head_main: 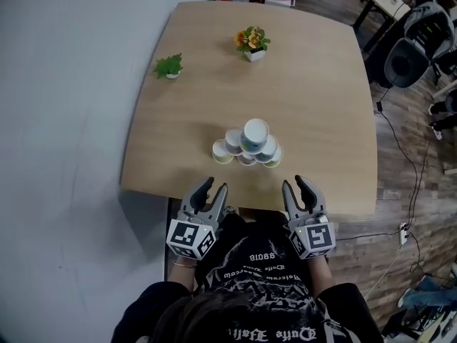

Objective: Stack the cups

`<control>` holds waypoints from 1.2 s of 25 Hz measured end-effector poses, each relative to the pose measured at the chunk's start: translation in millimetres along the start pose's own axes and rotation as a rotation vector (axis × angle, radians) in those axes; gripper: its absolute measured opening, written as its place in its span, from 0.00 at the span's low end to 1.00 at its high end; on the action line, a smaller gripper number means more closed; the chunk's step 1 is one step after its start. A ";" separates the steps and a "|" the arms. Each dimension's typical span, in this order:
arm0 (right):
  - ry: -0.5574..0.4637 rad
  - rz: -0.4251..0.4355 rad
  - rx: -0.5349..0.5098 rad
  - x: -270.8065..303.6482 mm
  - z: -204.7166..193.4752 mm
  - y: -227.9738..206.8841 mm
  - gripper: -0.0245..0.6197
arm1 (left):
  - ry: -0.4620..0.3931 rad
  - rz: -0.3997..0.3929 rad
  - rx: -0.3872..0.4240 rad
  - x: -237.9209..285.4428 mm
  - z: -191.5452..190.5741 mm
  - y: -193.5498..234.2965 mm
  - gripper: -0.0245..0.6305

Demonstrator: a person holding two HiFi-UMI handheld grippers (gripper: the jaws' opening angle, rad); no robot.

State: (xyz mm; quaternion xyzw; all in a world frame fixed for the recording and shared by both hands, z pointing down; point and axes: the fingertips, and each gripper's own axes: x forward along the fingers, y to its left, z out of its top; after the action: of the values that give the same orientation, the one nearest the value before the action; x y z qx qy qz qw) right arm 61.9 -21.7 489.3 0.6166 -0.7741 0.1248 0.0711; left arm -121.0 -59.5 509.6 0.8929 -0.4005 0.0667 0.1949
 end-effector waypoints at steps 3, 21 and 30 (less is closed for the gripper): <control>-0.023 -0.018 0.016 -1.6 2.4 2.8 0.09 | -0.008 0.038 -0.004 -3.5 0.6 9.0 0.05; 0.006 -0.091 -0.024 8.6 -2.5 -5.1 0.04 | 0.045 0.022 0.080 1.7 -3.6 16.0 0.04; 0.016 -0.070 -0.027 15.5 -6.8 -6.0 0.04 | 0.066 0.023 0.127 9.8 -4.9 27.3 0.04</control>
State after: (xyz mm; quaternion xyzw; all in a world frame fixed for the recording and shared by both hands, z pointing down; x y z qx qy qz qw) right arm 63.9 -35.5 500.5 0.6414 -0.7529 0.1170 0.0900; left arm -134.5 -80.8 524.8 0.8961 -0.3989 0.1235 0.1504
